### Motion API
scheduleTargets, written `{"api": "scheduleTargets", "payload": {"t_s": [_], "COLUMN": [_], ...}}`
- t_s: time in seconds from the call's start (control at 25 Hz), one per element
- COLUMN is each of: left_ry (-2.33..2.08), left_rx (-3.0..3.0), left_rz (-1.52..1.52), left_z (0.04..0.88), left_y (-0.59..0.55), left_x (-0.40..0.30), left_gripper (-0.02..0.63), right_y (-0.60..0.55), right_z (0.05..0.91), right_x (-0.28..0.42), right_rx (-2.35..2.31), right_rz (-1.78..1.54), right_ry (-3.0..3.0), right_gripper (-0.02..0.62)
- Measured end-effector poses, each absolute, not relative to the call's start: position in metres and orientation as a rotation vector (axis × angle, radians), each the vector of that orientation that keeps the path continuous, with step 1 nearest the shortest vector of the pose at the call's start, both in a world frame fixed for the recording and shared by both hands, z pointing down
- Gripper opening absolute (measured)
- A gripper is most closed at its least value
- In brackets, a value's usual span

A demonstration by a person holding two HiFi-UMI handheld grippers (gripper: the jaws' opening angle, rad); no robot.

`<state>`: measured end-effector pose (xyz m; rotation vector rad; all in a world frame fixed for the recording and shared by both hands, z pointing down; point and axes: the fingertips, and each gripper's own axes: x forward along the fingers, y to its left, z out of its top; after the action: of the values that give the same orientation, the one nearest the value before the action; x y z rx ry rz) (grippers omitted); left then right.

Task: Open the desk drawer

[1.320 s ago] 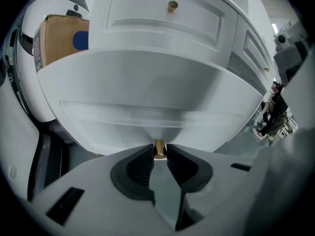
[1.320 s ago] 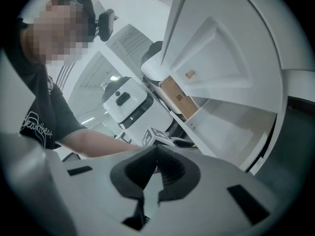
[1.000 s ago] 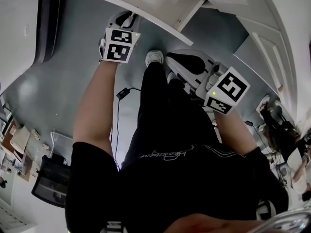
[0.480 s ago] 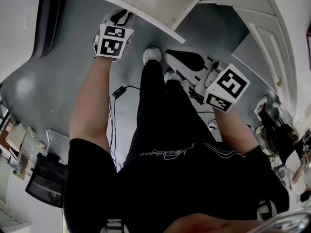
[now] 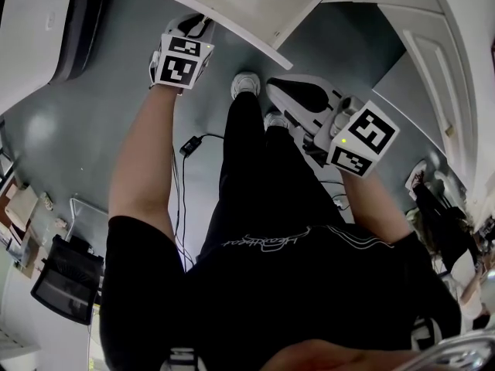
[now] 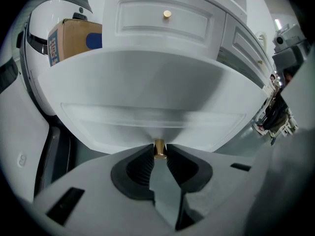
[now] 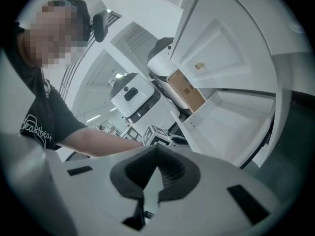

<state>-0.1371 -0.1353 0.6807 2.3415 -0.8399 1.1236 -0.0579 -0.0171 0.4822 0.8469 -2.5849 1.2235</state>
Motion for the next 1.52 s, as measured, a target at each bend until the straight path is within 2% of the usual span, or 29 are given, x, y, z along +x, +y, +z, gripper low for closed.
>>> {"api": "scheduleTargets", "payload": {"t_s": [1.24,1.52], "left_ry": [-0.914,-0.967], "left_rx": [2.308,2.238], "left_rz": [1.179,1.109], "left_z": [0.679,0.68], "left_y": [-0.1,-0.102], "left_x": [-0.18,-0.18], "left_gripper": [0.078,0.08], "right_y": [0.021,0.025], "right_z": [0.486,0.487], "right_x": [-0.062,-0.059], "right_rx": [0.735,0.726], "right_rz": [1.196,1.207], "right_ry": [-2.584,-2.582], "right_gripper": [0.005,0.005]}}
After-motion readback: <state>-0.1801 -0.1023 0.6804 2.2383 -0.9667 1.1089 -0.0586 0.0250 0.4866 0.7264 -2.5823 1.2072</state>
